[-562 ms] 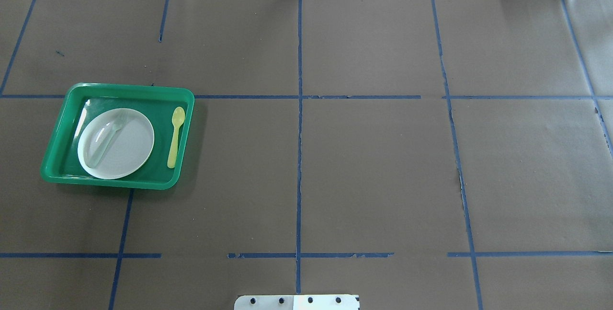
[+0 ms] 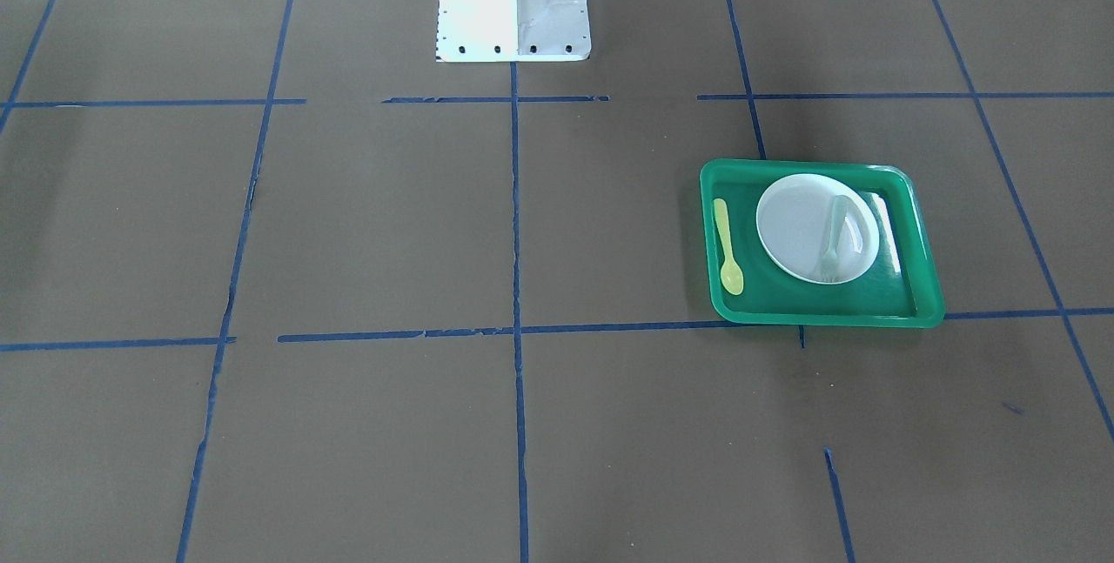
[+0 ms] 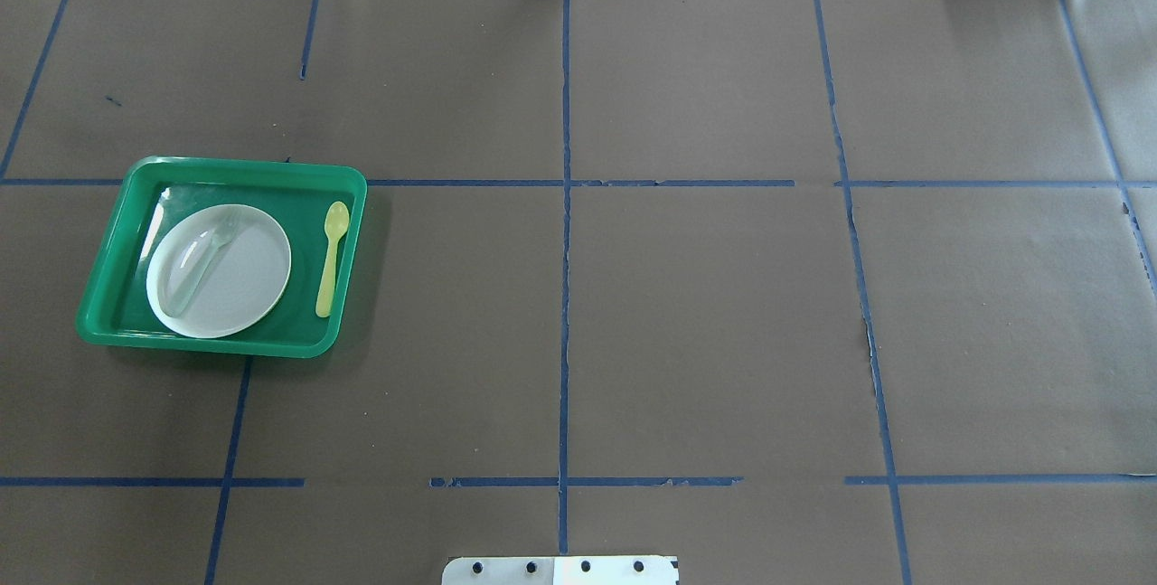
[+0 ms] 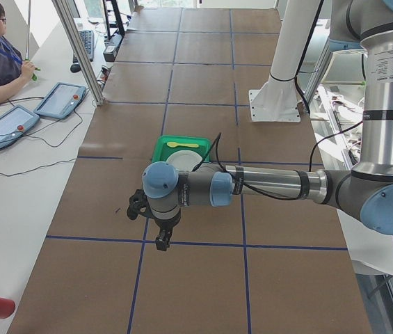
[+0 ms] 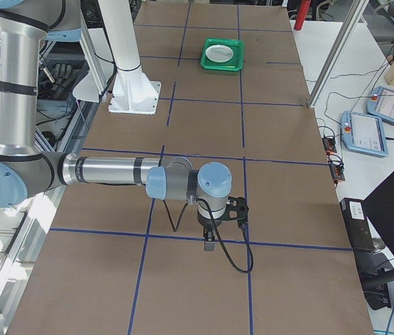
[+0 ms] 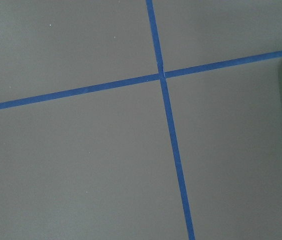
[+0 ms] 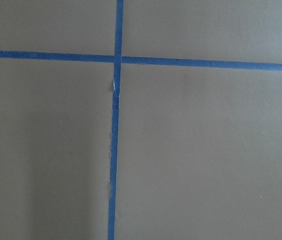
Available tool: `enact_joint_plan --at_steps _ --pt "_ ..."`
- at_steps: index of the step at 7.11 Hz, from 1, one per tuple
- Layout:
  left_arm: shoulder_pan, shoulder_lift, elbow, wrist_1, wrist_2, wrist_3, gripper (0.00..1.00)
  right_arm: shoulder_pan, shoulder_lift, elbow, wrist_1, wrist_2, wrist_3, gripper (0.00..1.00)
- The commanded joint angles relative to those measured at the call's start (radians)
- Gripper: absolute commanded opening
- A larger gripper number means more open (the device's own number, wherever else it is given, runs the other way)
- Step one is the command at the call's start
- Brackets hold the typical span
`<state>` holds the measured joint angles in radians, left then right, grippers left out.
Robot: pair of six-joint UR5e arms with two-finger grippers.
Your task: Place fork
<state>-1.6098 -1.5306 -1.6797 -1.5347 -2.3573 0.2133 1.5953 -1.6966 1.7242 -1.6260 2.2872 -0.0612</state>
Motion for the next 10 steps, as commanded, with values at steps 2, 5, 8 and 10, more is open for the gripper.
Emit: enact_joint_plan --at_steps 2,5,8,10 --pt "0.167 -0.005 -0.145 -0.048 0.003 -0.287 1.0 0.0 0.0 0.0 0.0 0.0 0.001 1.0" --pt "0.435 -0.006 -0.27 -0.161 0.079 -0.715 1.0 0.0 0.0 0.0 0.0 0.0 0.0 1.0" --pt "0.618 -0.037 -0.241 -0.273 0.147 -0.931 1.0 0.0 0.0 0.0 0.0 0.0 0.001 1.0" --pt "0.704 -0.121 -0.108 -0.347 0.187 -0.999 1.0 0.0 0.0 0.0 0.0 0.0 0.001 1.0"
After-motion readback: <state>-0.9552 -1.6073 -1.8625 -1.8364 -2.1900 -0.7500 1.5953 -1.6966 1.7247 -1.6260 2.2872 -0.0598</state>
